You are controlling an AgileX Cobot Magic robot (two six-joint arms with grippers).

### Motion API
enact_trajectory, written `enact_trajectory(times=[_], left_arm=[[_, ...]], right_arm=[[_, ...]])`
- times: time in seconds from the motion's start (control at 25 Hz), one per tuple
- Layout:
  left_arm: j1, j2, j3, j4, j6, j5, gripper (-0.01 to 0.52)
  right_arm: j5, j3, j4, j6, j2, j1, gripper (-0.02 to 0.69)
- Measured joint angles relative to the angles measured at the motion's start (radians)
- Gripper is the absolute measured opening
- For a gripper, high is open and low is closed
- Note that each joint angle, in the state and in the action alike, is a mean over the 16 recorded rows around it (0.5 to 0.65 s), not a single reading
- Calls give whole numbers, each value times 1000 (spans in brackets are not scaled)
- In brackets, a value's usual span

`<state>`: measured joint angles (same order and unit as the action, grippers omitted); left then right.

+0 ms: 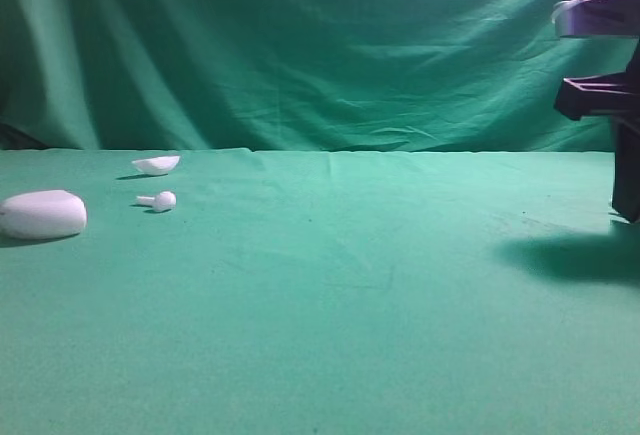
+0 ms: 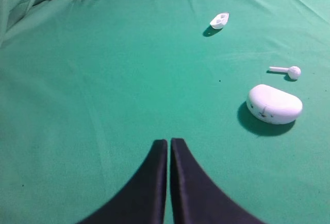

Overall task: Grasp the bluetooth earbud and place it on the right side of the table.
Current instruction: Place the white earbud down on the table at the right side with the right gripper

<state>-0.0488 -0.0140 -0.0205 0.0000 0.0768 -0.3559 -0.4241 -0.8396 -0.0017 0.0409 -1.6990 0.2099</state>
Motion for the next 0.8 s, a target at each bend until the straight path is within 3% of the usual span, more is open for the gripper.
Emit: enact_trajectory(times=[0.32, 0.44, 0.56, 0.8], left_arm=[[0, 0, 0, 0, 0, 0, 0], [0, 0, 0, 0, 0, 0, 0], [0, 0, 0, 0, 0, 0, 0], [0, 0, 0, 0, 0, 0, 0]], right_arm=[[-87, -63, 5, -8, 28, 0, 438], [-150, -103, 14, -12, 67, 0, 487], [-223, -142, 32, -14, 133, 0, 460], [-365, -197, 74, -4, 351, 0, 280]])
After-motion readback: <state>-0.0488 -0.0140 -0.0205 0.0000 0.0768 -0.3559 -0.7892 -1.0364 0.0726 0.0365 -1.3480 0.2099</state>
